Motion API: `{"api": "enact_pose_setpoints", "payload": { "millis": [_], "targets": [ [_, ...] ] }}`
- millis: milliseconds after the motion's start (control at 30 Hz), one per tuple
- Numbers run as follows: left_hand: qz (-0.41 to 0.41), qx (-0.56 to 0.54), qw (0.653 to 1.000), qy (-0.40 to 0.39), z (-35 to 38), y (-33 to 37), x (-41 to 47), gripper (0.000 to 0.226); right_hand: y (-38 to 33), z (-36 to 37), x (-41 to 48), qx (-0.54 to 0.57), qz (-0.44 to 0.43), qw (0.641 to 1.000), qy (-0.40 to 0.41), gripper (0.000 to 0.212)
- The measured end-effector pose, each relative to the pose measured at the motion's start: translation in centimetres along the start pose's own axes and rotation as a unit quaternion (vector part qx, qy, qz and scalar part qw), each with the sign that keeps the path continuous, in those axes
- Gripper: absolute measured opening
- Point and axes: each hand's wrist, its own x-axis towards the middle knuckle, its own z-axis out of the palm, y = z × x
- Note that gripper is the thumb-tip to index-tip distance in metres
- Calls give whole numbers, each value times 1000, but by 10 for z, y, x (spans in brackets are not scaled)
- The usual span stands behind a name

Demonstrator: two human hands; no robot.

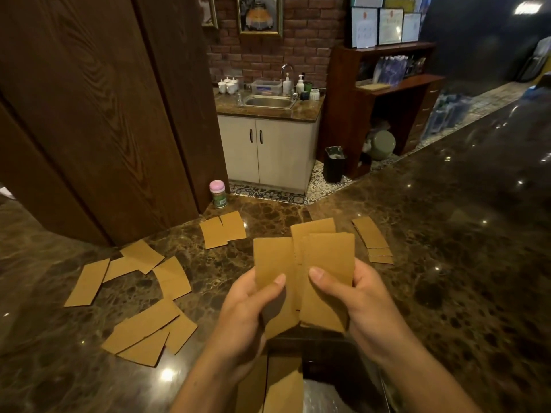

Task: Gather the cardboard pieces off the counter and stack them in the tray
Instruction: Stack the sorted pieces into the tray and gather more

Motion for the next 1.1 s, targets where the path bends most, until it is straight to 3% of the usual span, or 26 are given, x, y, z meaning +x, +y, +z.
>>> {"api": "enact_pose_setpoints", "payload": {
  "millis": [67,167,300,367,433,567,700,767,867,967,1100],
  "targets": [
    [-1,25,999,-33,-3,1,-2,28,-2,-6,3,22,6,1000,0,40],
    [-2,81,995,-61,-8,3,-3,28,-21,-21,13,25,15,997,-65,35],
    [-40,100,987,-121,-11,4,-5,28,-61,-28,29,-197,13,961,-193,28],
    [-49,96,984,-139,-14,4,-4,29,-74,-23,35,-304,13,928,-215,22],
    [-36,83,988,-126,-15,2,-2,28,-80,-17,37,-332,-7,920,-207,23],
    [41,3,999,35,-18,4,2,29,-68,-8,26,-236,-69,965,-90,22],
    [72,-104,985,121,-13,10,3,34,-33,1,3,-81,-46,996,14,32],
    [90,-122,979,139,-10,12,4,29,-12,5,-9,-55,-4,998,24,44],
    [102,-112,978,145,-5,13,7,22,9,9,-26,-108,65,991,-44,51],
    [118,-50,981,143,-5,12,8,21,12,3,-30,-120,48,989,-65,43],
    [126,33,985,116,-8,9,6,24,2,-18,-16,-41,5,999,-1,51]
  ]
}}
